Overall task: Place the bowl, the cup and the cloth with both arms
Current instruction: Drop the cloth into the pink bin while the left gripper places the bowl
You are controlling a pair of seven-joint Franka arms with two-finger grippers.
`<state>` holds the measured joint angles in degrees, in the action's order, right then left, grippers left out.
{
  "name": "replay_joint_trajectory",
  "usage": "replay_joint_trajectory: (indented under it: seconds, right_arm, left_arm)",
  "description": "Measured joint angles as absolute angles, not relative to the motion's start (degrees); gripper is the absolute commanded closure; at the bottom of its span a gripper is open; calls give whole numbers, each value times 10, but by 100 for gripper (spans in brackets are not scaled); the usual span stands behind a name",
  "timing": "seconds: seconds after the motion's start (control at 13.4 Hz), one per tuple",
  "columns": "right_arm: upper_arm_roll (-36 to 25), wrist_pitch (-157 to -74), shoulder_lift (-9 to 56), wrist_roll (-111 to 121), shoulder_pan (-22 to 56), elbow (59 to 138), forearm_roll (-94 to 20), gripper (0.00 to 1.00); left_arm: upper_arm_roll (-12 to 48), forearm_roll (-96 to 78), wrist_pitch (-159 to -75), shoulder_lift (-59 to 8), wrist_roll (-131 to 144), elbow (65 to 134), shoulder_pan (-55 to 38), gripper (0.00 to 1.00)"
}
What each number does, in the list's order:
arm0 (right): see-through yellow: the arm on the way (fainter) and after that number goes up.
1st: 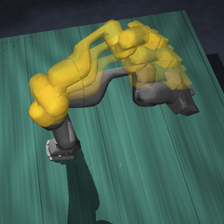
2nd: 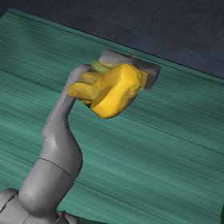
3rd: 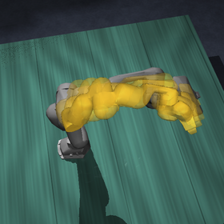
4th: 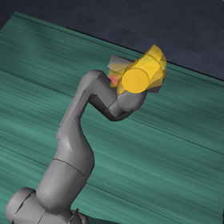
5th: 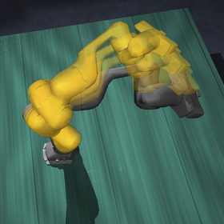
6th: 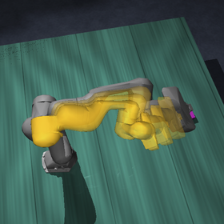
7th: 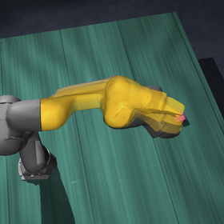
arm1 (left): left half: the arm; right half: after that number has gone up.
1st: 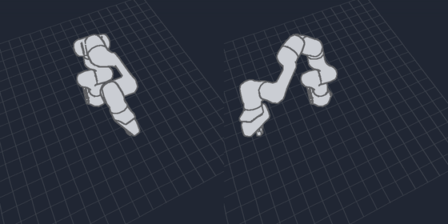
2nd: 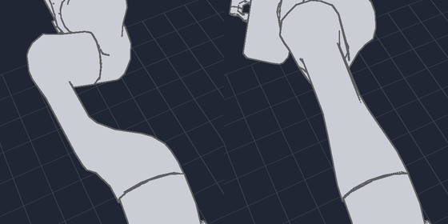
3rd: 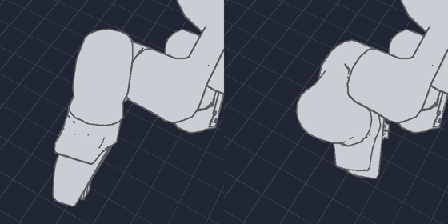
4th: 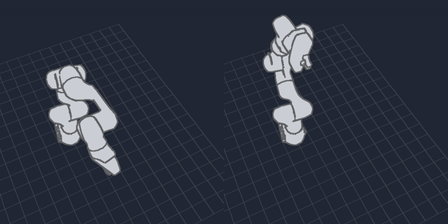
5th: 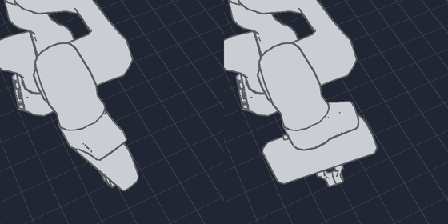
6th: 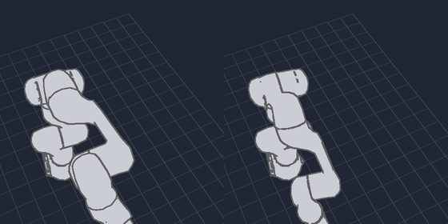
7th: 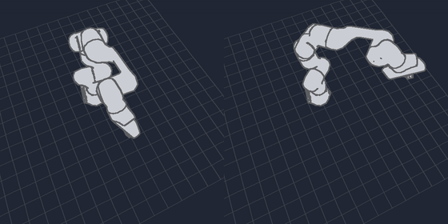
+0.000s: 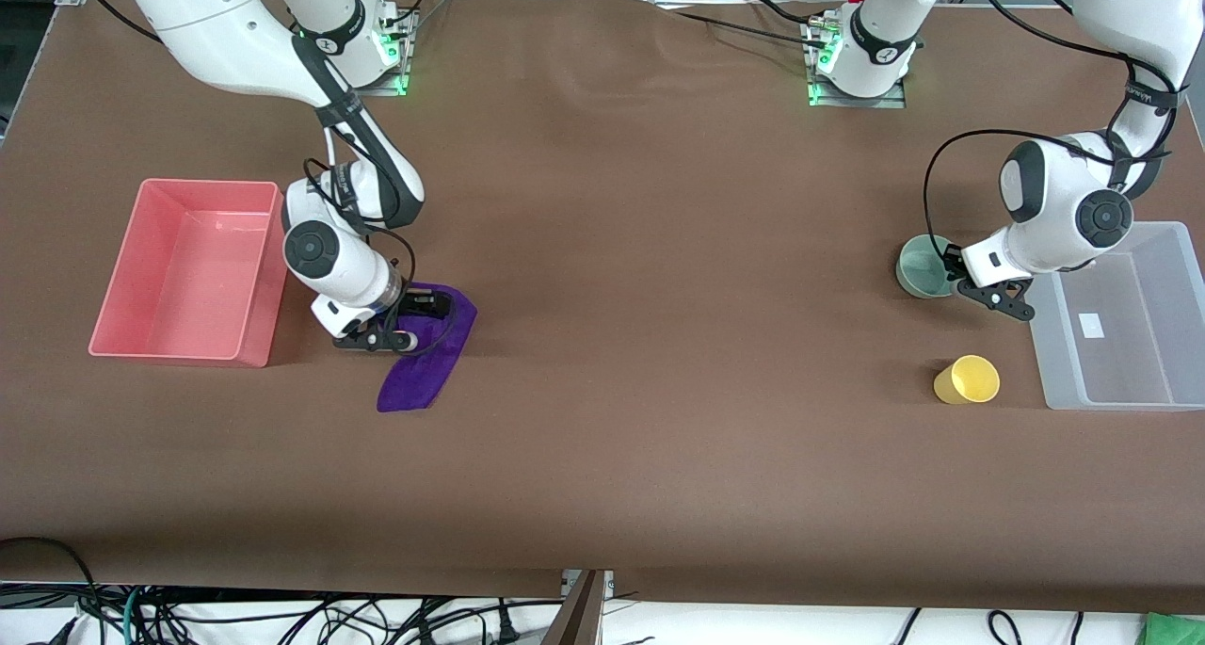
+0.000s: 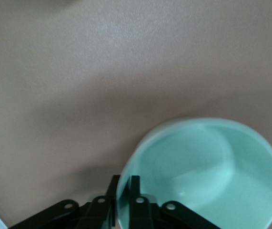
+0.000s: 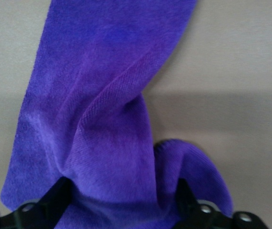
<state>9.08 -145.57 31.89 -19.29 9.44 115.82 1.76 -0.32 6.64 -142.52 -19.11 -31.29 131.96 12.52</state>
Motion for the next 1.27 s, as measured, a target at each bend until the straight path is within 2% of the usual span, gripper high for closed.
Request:
replay_joint_trajectory:
  seconds: [0.15, 0.37, 0.52, 0.67, 0.9, 1.12, 1.27]
  right_arm:
    - [91, -1458, 317, -193, 95, 1158, 18, 100]
    - [91, -1447, 313, -193, 95, 1152, 18, 100]
    - [88, -1403, 308, -193, 93, 1134, 18, 100]
    - [85, -1324, 299, -191, 90, 1091, 26, 100]
    - [70, -1145, 274, -142, 77, 991, 35, 100]
    - [17, -926, 247, -26, 67, 871, 35, 100]
    - [-31, -843, 238, 50, 61, 826, 35, 100]
  left_arm:
    - [-2, 66, -1381, -187, -313, 1291, 125, 100]
    - [-3, 66, -1197, -185, -313, 1162, 129, 100]
    - [-8, 69, -1102, -184, -313, 1082, 132, 100]
    - [-16, 93, -1065, -185, -321, 1037, 154, 100]
    - [-20, 133, -1063, -197, -368, 996, 219, 100]
    - [-21, 134, -1065, -273, -445, 914, 276, 100]
    - [-21, 132, -1081, -335, -464, 870, 291, 100]
